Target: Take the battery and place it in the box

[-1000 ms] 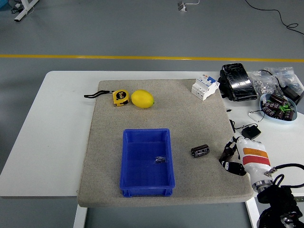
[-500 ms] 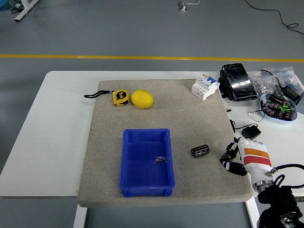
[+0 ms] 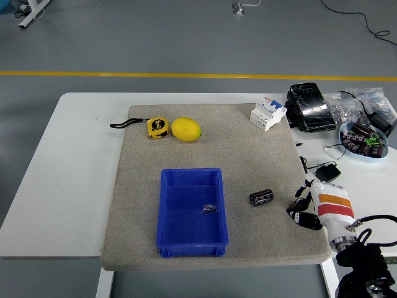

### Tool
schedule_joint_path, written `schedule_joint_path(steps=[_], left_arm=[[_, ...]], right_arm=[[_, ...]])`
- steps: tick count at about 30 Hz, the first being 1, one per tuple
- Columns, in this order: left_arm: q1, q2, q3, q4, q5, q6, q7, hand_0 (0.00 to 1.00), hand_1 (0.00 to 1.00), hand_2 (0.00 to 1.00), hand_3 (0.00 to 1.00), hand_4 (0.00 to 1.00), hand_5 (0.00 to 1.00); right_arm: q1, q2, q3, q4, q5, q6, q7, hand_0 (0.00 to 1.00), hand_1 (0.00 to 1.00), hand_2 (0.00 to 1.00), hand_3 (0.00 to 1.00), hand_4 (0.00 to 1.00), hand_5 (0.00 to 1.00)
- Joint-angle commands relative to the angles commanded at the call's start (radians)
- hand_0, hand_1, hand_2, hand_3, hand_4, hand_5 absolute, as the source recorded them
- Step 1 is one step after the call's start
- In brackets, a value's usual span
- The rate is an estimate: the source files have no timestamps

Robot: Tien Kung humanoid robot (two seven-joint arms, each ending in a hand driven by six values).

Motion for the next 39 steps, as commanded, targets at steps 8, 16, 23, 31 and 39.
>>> schedule_joint_path(steps=[8,16,23,31,39], left_arm=[[0.001,0.002,-0.010,0.000,0.015,-0.003,0.003,0.726,0.618,0.697,0.672,0.720,0.673],[0.001,0.002,-0.015,0.000,0.025,-0.003,0.005,0.726,0.618,0.696,0.673,0.720,0.673],[-0.003,0.002,-0.010,0.001,0.017,0.002,0.005,0.725,0.617,0.693,0.675,0.722,0.675],[-0.006,0.004,-0.005,0.001,0.010,0.005,0.005,0.723,0.613,0.693,0.675,0.721,0.673],[-0.009,0.005,-0.006,0.002,0.011,0.008,0.005,0.723,0.609,0.690,0.675,0.721,0.673]], right_arm=[[0.001,-0.003,-0.008,0.014,0.000,-0.003,-0.001,0.002,0.150,0.256,0.402,0.867,0.045],[0.003,-0.006,-0.012,0.030,0.000,-0.004,-0.003,0.002,0.146,0.256,0.398,0.871,0.042],[0.005,-0.008,-0.010,0.051,0.000,-0.003,-0.006,0.002,0.143,0.256,0.397,0.873,0.039],[0.015,-0.011,-0.019,0.100,0.000,-0.002,-0.013,0.005,0.143,0.256,0.398,0.876,0.038],[0.032,-0.017,-0.036,0.133,0.000,0.001,-0.017,0.005,0.144,0.255,0.398,0.877,0.037]])
